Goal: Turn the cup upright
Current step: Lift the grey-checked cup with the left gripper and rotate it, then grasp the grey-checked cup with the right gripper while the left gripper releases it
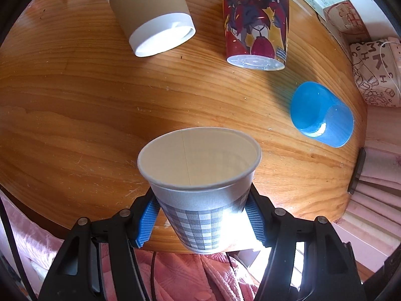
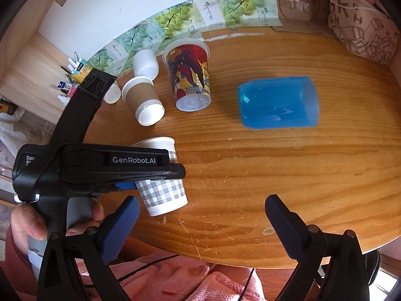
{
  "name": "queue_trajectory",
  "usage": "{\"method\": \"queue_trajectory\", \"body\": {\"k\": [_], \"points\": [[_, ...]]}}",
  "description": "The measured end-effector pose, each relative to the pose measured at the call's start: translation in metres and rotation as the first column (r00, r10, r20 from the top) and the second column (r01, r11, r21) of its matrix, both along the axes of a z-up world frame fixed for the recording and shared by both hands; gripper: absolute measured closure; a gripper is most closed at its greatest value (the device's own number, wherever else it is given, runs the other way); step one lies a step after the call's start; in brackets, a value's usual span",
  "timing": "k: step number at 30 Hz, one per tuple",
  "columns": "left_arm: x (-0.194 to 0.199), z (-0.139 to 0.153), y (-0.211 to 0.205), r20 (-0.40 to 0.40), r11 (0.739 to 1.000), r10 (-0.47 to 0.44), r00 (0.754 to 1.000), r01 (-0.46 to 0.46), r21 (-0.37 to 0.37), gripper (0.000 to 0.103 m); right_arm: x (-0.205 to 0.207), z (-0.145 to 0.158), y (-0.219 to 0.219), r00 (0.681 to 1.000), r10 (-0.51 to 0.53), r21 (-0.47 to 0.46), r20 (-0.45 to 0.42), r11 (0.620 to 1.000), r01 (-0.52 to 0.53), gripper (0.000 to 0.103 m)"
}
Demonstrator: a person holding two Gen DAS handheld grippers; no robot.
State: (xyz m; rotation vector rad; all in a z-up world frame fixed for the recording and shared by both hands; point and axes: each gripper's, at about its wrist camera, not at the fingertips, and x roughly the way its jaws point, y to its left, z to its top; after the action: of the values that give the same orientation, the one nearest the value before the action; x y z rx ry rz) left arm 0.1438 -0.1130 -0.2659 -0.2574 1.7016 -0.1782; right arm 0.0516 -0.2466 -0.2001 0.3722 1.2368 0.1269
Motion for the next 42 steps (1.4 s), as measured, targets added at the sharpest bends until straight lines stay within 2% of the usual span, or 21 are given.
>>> {"method": "queue_trajectory", "body": {"k": [5,12,16,22,27,34,42], "points": [[-0.002,0.001,-0.006,0.005,1.0,-0.012,1.0,0.012,-0.017,0.035,0.004,-0.009,-0.004,0.999,-0.002,0.058,-0.042,0.998,0.005,0.002],[-0.003,0.01,0.004,0.014,0.998,0.002,1.0,-0.001,-0.058,0.031,0.009,-0.016,-0.003,0.996,0.012,0.078,-0.083,0.997,-0.005,0.002],[-0.004,0.02,0.011,0.053,0.998,0.004,0.999,-0.001,-0.068,0.029,0.013,-0.015,-0.002,0.997,0.023,0.086,-0.078,0.996,-0.016,0.002],[-0.009,0.036,0.028,0.13,0.992,0.033,0.991,-0.017,-0.123,0.025,0.017,-0.014,0.001,0.997,0.015,0.087,-0.071,0.996,-0.008,0.002],[-0.014,0.051,0.057,0.191,0.981,0.108,0.976,-0.073,-0.182,0.025,0.027,-0.012,0.001,0.999,-0.016,0.046,-0.046,0.999,0.018,0.002],[-0.024,0.069,0.1,0.278,0.97,0.186,0.942,-0.132,-0.203,0.025,0.043,-0.021,0.01,0.998,-0.045,0.009,-0.043,0.999,0.045,0.002],[-0.038,0.081,0.126,0.35,0.98,0.171,0.921,-0.122,-0.156,0.025,0.062,-0.036,0.028,0.998,-0.062,-0.041,-0.026,0.997,0.061,0.004]]}}
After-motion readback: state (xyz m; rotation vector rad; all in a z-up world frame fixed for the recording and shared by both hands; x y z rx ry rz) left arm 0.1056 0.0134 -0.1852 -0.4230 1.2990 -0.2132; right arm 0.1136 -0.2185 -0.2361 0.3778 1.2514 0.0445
